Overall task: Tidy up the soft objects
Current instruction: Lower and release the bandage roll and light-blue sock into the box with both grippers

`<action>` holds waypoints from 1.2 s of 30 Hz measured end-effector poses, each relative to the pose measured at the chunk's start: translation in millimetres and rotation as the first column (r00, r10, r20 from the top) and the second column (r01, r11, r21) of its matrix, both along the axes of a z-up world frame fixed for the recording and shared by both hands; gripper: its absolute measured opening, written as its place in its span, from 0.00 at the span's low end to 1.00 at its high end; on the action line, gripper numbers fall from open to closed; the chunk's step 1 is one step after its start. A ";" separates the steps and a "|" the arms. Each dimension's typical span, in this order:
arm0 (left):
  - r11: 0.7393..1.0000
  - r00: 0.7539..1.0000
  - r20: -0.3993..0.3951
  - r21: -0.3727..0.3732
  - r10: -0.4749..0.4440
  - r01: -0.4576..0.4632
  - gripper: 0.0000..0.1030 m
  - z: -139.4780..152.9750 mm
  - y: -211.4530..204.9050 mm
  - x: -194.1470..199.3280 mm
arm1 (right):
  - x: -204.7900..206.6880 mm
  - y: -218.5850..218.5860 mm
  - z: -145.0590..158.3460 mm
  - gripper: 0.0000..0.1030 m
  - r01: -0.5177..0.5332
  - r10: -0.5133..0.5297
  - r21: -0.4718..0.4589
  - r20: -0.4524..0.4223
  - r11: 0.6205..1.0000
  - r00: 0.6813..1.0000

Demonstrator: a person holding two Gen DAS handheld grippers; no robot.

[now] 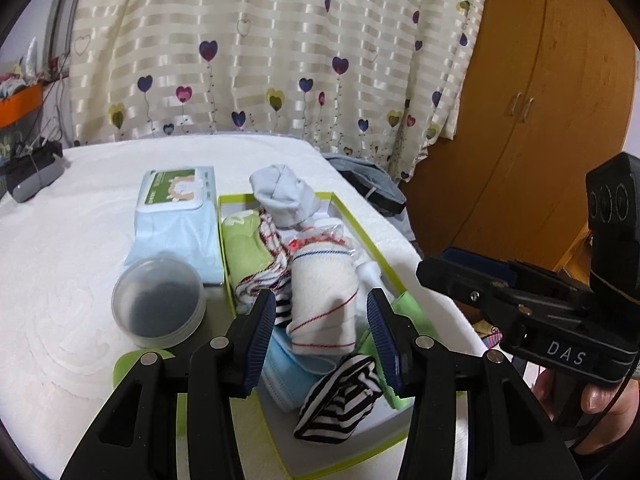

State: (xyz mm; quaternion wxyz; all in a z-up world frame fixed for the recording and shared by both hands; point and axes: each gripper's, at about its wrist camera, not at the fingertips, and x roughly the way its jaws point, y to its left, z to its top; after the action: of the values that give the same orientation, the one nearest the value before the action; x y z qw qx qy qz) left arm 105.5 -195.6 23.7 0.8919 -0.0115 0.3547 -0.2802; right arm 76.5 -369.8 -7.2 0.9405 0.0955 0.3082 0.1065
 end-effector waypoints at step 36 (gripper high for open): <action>1.000 0.999 -0.049 0.019 0.014 -0.013 0.34 -8.8 -22.0 23.8 | 4.8 -20.6 -16.0 0.42 0.014 -0.012 0.054 -0.047 0.998 0.999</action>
State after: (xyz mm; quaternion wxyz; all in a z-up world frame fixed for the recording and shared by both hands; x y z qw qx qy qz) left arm 129.2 -217.5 14.9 0.8849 -0.0125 0.3790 -0.2704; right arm 81.3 -390.4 -23.2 0.9308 0.1255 0.3263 0.1066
